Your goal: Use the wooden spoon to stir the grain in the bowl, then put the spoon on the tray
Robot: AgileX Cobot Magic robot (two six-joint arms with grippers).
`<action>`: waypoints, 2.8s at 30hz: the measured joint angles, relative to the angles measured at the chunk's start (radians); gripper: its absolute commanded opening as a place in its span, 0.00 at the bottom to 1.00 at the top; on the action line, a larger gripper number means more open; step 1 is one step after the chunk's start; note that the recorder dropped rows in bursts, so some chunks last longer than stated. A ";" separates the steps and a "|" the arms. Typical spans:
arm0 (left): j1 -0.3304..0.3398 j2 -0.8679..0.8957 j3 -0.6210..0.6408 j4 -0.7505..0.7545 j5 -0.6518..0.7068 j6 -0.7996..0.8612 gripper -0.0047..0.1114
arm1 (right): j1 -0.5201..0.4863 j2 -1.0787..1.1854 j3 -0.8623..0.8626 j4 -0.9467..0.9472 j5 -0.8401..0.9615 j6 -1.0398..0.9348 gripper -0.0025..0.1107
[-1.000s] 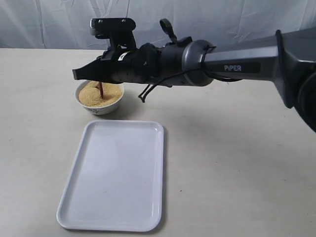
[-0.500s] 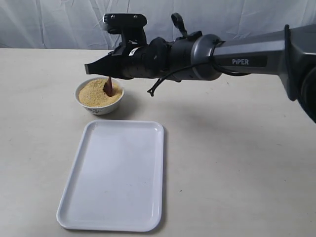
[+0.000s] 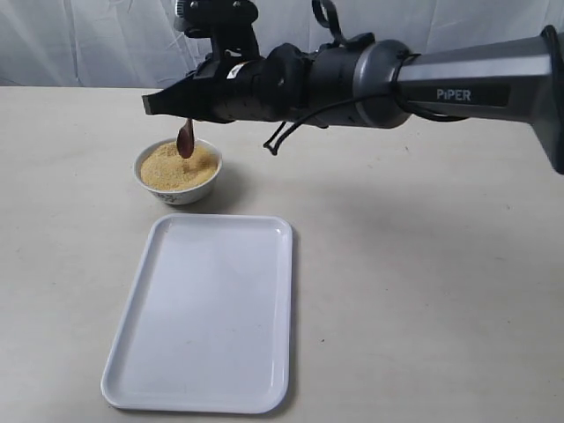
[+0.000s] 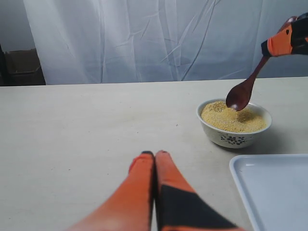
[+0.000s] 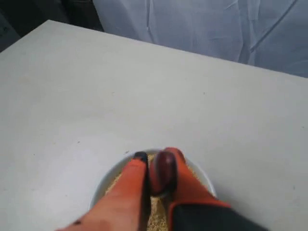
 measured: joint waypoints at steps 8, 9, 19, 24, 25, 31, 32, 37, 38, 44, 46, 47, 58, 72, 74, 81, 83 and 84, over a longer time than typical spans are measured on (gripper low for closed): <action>0.000 0.000 0.000 0.000 0.000 0.000 0.04 | -0.017 0.034 0.000 -0.018 0.009 0.000 0.01; 0.000 0.000 0.000 0.000 0.000 0.000 0.04 | -0.017 0.043 0.000 -0.018 0.009 0.000 0.01; 0.000 0.000 0.000 0.000 0.000 0.000 0.04 | 0.023 0.062 0.000 -0.014 0.002 0.004 0.01; 0.000 0.000 0.000 0.000 0.000 0.000 0.04 | 0.011 0.008 0.000 -0.014 0.012 0.004 0.01; 0.000 0.000 0.000 0.000 0.000 0.000 0.04 | 0.011 -0.005 0.000 -0.014 0.014 0.004 0.01; 0.000 0.000 0.000 0.000 0.000 0.000 0.04 | 0.003 -0.048 0.000 -0.049 0.015 0.004 0.01; 0.000 0.000 0.000 0.000 0.000 0.000 0.04 | 0.001 -0.048 0.000 -0.060 0.016 0.004 0.01; 0.000 0.000 0.000 0.000 0.000 0.000 0.04 | 0.001 -0.048 0.000 -0.098 0.046 0.004 0.01; 0.000 0.000 0.000 0.000 0.000 0.000 0.04 | 0.001 -0.056 0.000 -0.100 0.063 0.004 0.01; 0.000 0.000 0.000 0.000 0.000 0.000 0.04 | -0.024 -0.196 0.000 -0.106 0.382 0.004 0.01; 0.000 0.000 0.000 0.000 0.000 0.000 0.04 | -0.056 -0.245 0.000 -0.082 0.526 0.004 0.01; 0.000 0.000 0.000 0.000 0.000 0.000 0.04 | -0.082 -0.265 0.000 -0.058 0.605 0.004 0.01; 0.000 0.000 0.000 0.000 0.000 0.000 0.04 | -0.278 -0.224 0.079 0.373 1.127 -0.112 0.01; 0.000 0.000 0.000 0.000 0.000 0.000 0.04 | -0.130 -0.019 0.206 0.555 0.922 -0.193 0.01; 0.000 0.000 0.000 0.000 0.000 0.000 0.04 | -0.123 -0.001 0.206 0.579 0.915 -0.193 0.02; 0.000 0.000 0.000 0.000 0.000 0.000 0.04 | -0.122 0.018 0.208 0.563 0.857 -0.184 0.50; 0.000 0.000 0.000 0.000 0.000 0.000 0.04 | -0.127 0.018 0.208 0.508 0.850 -0.142 0.50; 0.000 0.000 0.000 0.000 0.000 0.000 0.04 | -0.134 0.018 0.208 0.476 0.850 -0.108 0.50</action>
